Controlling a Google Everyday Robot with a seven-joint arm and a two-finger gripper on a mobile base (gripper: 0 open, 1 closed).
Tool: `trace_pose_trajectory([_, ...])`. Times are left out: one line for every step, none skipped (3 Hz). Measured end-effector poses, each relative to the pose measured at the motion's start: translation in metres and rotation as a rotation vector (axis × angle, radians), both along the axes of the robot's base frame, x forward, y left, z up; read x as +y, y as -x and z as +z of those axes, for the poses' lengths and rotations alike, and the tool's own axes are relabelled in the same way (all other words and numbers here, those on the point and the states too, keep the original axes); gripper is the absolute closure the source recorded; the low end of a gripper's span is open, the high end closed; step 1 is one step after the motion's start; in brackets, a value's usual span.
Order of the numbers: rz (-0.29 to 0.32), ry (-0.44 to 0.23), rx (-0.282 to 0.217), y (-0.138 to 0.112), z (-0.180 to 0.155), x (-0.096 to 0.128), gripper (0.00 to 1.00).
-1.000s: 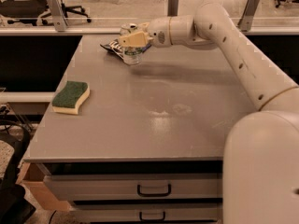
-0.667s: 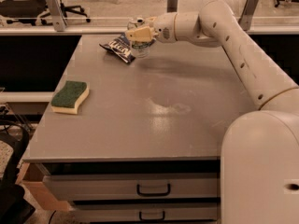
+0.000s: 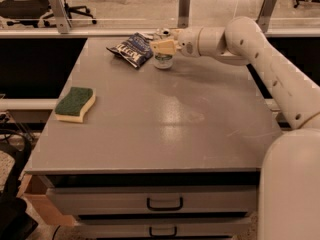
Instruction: Move 7up can near blue chip bag
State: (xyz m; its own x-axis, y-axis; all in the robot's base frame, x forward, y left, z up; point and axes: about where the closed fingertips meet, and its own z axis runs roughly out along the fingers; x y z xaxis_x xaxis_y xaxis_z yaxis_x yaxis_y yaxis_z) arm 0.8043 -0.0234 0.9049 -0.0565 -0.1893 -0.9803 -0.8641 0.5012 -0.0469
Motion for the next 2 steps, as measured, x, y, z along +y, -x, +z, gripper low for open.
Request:
trace_pose_trajectory([-0.002, 0.0, 0.005, -0.0004, -0.0034, 0.001, 0.83])
trace_pose_trajectory([-0.002, 0.0, 0.005, -0.0004, -0.0029, 0.0011, 0.59])
